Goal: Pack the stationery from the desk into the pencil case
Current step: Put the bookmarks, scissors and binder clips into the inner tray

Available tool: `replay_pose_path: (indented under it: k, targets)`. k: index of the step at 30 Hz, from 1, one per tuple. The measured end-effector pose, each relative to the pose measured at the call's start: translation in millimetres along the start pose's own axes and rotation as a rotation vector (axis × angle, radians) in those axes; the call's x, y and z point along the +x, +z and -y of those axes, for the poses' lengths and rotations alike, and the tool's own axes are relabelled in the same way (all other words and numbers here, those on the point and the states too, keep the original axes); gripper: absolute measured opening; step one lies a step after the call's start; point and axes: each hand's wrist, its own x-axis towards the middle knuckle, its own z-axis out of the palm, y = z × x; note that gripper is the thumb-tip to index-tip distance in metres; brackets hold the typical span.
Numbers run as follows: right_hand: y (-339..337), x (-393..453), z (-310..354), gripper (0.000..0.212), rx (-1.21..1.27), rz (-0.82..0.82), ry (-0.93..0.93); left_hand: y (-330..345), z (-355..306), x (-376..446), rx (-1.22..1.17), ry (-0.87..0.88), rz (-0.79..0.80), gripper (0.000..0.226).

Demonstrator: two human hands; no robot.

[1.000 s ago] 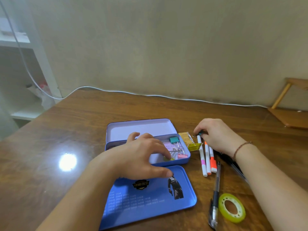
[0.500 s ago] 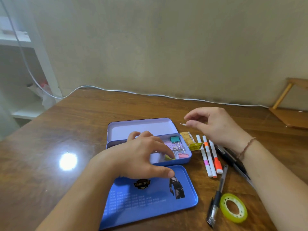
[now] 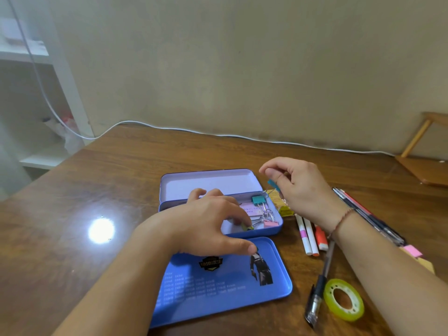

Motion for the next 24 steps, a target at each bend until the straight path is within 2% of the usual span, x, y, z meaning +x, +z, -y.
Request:
replay_pose_path:
  k: [6,10,13,18,21,24]
  targets:
    - [-1.6,0.9,1.2,0.018,0.149,0.092,0.119,2.1,-4.3,0.7,-0.001,0.005,0.019,0.067]
    - [-5.8,-0.3,3.6,0.018,0.194,0.231,0.146,0.2,-2.1,-0.1,-0.083,-0.015,0.025,0.062]
    - [-6.3,-1.4,4.6,0.021,0.196,0.232,0.097,1.8,0.2,-0.6,-0.142,-0.035,0.030,0.057]
    - [-5.8,0.4,-1.1,0.016,-0.113,0.189,-0.043,-4.0,7.3,0.3,-0.098,-0.015,-0.049,0.043]
    - [-2.1,-0.9,-2.5,0.015,-0.256,0.256,-0.106,-4.9,9.4,3.1,-0.016,-0.040,-0.156,0.023]
    - [4.7,-4.1,2.3,0.018,-0.286,0.322,-0.184,-3.6,10.9,4.7,0.031,-0.064,-0.193,0.019]
